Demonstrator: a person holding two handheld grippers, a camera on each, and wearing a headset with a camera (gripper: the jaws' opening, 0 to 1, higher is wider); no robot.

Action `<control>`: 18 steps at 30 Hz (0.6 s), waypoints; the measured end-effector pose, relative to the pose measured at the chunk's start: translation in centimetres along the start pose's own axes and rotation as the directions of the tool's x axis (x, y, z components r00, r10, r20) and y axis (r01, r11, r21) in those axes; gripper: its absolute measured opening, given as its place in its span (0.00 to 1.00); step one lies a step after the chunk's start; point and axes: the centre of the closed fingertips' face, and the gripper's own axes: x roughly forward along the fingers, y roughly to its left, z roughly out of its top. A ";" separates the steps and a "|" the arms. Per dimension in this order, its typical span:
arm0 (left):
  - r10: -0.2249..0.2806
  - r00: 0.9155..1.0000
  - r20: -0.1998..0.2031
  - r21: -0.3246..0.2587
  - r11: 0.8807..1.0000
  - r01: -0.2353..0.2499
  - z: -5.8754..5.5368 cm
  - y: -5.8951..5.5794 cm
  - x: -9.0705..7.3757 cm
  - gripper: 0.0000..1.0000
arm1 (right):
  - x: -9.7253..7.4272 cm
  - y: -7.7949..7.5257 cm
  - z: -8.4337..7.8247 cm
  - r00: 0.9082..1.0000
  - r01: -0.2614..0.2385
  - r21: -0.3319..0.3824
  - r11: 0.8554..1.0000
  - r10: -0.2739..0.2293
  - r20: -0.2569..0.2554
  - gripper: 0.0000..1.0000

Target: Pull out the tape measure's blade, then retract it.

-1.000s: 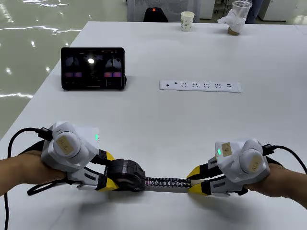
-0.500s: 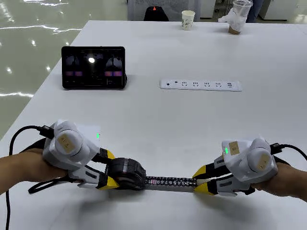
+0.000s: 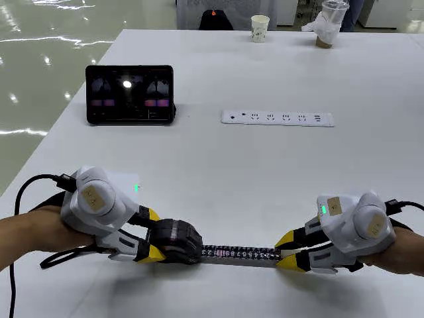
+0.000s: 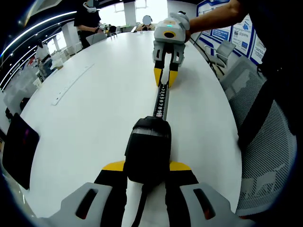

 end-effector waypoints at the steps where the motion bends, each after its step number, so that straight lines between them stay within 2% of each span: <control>1: -0.001 1.000 -0.001 0.000 1.000 0.001 0.0 0.0 0.0 0.25 | 0.0 0.0 0.0 1.000 -0.001 -0.001 1.000 0.001 0.000 0.09; 18: 0.000 1.000 -0.009 -0.006 1.000 0.000 0.0 0.1 0.2 0.24 | -0.2 -0.1 -0.2 1.000 -0.006 -0.002 1.000 0.006 0.013 0.09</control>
